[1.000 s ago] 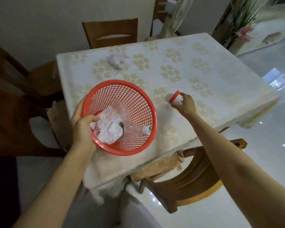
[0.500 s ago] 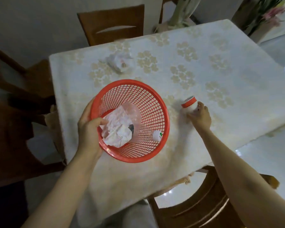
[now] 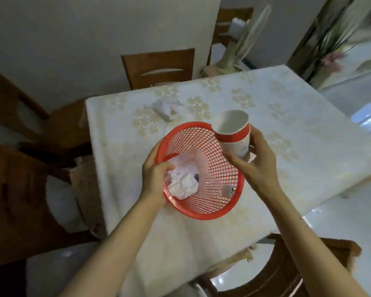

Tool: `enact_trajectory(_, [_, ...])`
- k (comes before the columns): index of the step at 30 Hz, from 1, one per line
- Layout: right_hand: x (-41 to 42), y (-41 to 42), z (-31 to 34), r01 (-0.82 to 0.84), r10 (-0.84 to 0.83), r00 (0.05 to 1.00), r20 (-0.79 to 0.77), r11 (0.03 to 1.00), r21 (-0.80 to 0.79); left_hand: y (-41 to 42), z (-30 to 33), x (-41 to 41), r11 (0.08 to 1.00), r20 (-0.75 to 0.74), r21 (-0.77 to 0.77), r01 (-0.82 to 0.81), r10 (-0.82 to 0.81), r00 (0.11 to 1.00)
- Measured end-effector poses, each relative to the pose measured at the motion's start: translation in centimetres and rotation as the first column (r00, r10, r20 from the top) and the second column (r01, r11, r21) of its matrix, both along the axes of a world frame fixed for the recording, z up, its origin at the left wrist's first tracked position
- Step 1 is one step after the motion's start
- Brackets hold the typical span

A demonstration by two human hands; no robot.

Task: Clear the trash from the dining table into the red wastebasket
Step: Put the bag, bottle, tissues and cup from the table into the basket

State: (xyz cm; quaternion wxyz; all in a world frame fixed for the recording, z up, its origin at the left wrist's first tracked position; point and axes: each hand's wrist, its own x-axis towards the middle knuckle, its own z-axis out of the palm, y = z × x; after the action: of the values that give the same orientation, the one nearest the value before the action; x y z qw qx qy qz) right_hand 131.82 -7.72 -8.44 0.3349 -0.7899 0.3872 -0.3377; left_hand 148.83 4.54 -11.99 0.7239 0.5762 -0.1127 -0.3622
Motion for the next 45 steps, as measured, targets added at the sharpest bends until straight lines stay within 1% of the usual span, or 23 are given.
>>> enact_trajectory(2, [1.6, 2.7, 0.3, -0.043, 0.034, 0.992, -0.12, 0.996, -0.075, 1.4, 0.6, 1.0, 0.998, -0.031, -0.052, 0.026, -0.028, 0.999])
enact_trajectory(4, [3.6, 5.3, 0.3, -0.072, 0.031, 0.967, -0.252, 0.985, -0.156, 3.3, 1.2, 2.6, 0.993, -0.052, -0.1, 0.062, -0.067, 0.996])
enact_trajectory(6, [5.9, 7.9, 0.3, -0.087, 0.008, 0.939, -0.344, 0.973, -0.216, 5.6, 1.7, 5.1, 0.989, -0.052, -0.116, 0.086, -0.093, 0.994])
enact_trajectory(8, [8.7, 10.8, 0.5, -0.062, -0.048, 0.913, -0.404, 0.964, -0.257, 8.4, 2.0, 7.9, 0.989, -0.04, -0.105, 0.101, -0.106, 0.994])
enact_trajectory(10, [11.6, 13.4, 0.4, -0.04, -0.088, 0.898, -0.432, 0.959, -0.28, 11.4, 2.3, 11.0, 0.989, -0.01, -0.084, 0.125, -0.126, 0.992])
enact_trajectory(13, [16.1, 17.0, 0.0, -0.088, -0.075, 0.882, -0.466, 0.944, -0.317, 15.6, 2.4, 15.4, 0.99, -0.006, -0.045, 0.135, -0.135, 0.991])
enact_trajectory(15, [18.6, 19.0, -0.3, -0.104, -0.074, 0.885, -0.46, 0.932, -0.349, 17.8, 2.4, 18.1, 0.989, -0.025, -0.05, 0.137, -0.139, 0.99])
enact_trajectory(20, [22.4, 22.9, -0.1, -0.135, -0.061, 0.897, -0.438, 0.905, -0.404, 20.9, 2.1, 23.1, 0.994, 0.004, -0.031, 0.1, -0.1, 0.995])
enact_trajectory(23, [23.0, 23.2, 0.5, -0.065, -0.105, 0.902, -0.419, 0.927, -0.371, 21.6, 2.4, 25.3, 0.997, 0.056, -0.045, 0.069, -0.066, 0.996])
enact_trajectory(27, [22.9, 20.8, 0.0, 0.051, -0.165, 0.907, -0.387, 0.956, -0.288, 21.2, 2.4, 27.6, 0.999, 0.08, -0.037, 0.036, -0.033, 0.996])
enact_trajectory(32, [24.2, 14.1, -4.1, 0.157, -0.235, 0.882, -0.408, 0.964, -0.215, 18.7, 2.1, 29.6, 1.0, 0.111, -0.017, -0.022, 0.024, 0.994])
enact_trajectory(36, [27.0, 6.7, -7.0, 0.169, -0.235, 0.863, -0.448, 0.969, -0.182, 15.0, 2.1, 31.3, 0.999, 0.17, -0.014, -0.045, 0.047, 0.984])
enact_trajectory(45, [33.8, -11.4, -13.5, 0.189, -0.225, 0.829, -0.512, 0.974, -0.122, 3.4, -0.1, 34.9, 0.993, 0.227, 0.051, -0.108, 0.094, 0.969])
